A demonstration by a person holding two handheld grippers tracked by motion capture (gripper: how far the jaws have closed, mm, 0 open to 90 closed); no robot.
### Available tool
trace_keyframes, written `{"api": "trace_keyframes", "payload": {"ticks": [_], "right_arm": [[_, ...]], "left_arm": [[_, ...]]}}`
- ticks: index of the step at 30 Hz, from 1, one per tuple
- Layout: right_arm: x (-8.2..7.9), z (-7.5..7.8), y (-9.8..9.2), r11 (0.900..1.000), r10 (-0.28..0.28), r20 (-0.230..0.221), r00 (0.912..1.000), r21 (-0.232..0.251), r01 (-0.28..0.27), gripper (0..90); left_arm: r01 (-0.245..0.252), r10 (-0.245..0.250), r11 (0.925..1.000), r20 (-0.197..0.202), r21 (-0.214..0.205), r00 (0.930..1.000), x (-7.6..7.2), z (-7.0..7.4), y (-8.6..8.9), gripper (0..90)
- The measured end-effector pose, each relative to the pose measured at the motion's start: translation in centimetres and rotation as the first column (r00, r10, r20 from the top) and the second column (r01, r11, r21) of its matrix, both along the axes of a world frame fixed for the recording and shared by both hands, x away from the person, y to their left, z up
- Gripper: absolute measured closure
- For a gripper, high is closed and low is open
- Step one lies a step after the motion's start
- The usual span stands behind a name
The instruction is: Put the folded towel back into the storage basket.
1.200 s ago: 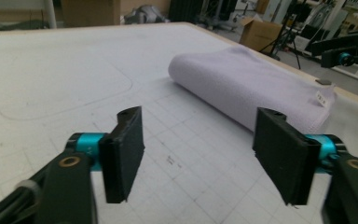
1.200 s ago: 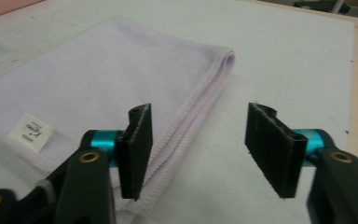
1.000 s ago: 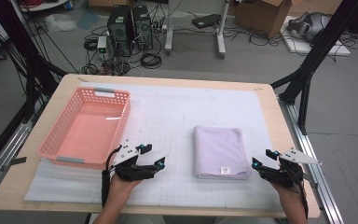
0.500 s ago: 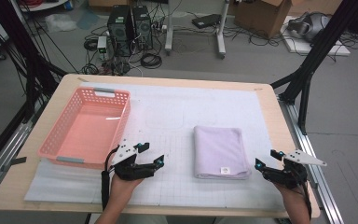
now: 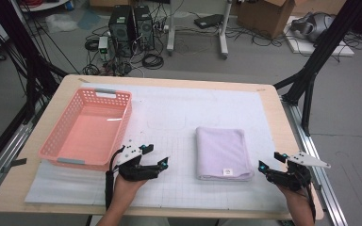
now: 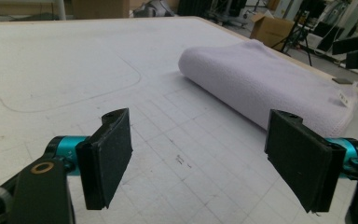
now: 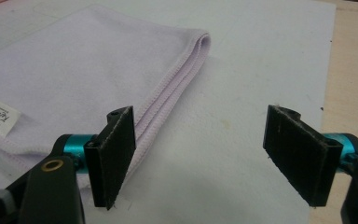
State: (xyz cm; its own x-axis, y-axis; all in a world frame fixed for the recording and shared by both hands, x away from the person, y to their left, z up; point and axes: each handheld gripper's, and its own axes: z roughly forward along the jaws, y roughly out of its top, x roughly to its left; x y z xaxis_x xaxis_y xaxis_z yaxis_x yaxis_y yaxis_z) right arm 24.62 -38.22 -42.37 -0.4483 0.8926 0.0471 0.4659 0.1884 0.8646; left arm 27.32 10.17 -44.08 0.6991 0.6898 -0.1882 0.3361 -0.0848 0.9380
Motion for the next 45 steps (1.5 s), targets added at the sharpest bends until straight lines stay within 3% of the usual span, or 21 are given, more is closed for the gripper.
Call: {"api": "trace_keyframes", "payload": {"ticks": [6, 9, 13, 16, 21, 27, 31, 35, 38, 42, 45], "right_arm": [[0.0, -0.2, 0.0, 0.9999, 0.000, -0.018, 0.9998, -0.013, -0.001, 24.5], [-0.1, -0.2, -0.1, 0.9998, 0.000, -0.012, 0.9999, -0.018, 0.000, 24.4], [-0.2, -0.1, -0.2, 0.9999, -0.008, -0.015, 0.9999, -0.015, 0.008, 24.5], [-0.2, -0.1, -0.4, 0.9999, -0.009, -0.013, 0.9999, -0.015, 0.009, 24.5], [-0.2, -0.2, -0.5, 1.0000, -0.005, -0.018, 0.9998, -0.005, 0.005, 24.5], [-0.1, -0.2, -0.1, 0.9999, 0.011, -0.016, 0.9998, -0.009, -0.011, 24.5], [-0.1, -0.2, 0.1, 0.9998, 0.017, -0.017, 0.9997, -0.014, -0.017, 24.6], [-0.1, -0.2, 0.2, 0.9997, 0.022, -0.018, 0.9996, -0.014, -0.022, 24.6], [-0.1, -0.2, 0.2, 0.9996, 0.023, -0.019, 0.9996, -0.013, -0.023, 24.6], [-0.1, -0.2, 0.2, 0.9996, 0.026, -0.017, 0.9995, -0.014, -0.026, 24.6], [-0.1, -0.2, 0.3, 0.9995, 0.028, -0.020, 0.9994, -0.015, -0.028, 24.6]], "left_arm": [[0.013, -0.013, 0.9998, -0.019, 0.012, 0.9997, 0.7, 0.0, -0.8, 23.4], [0.023, -0.022, 0.9997, -0.008, 0.013, 0.9997, 1.3, 0.4, -1.7, 23.7], [0.046, -0.045, 0.9984, -0.046, 0.032, 0.9979, 2.6, 0.9, -3.4, 23.6], [0.069, -0.068, 0.9975, -0.053, 0.014, 0.9963, 3.3, 1.4, -4.9, 23.5], [0.103, -0.100, 0.9943, -0.080, 0.026, 0.9917, 4.3, 1.8, -7.8, 23.3], [0.156, -0.147, 0.9866, -0.141, 0.049, 0.9790, 5.4, 1.6, -11.2, 23.2], [0.129, -0.109, 0.9880, -0.200, 0.086, 0.9736, 6.3, 0.8, -12.8, 23.2], [0.112, -0.077, 0.9859, -0.254, 0.124, 0.9641, 6.9, -0.1, -13.5, 22.9], [0.108, -0.070, 0.9869, -0.282, 0.120, 0.9568, 7.2, -0.5, -13.6, 22.3], [0.117, -0.074, 0.9871, -0.335, 0.110, 0.9391, 7.5, -1.0, -13.6, 22.4], [0.120, -0.080, 0.9876, -0.335, 0.101, 0.9389, 7.6, -1.1, -13.6, 23.1]]}}
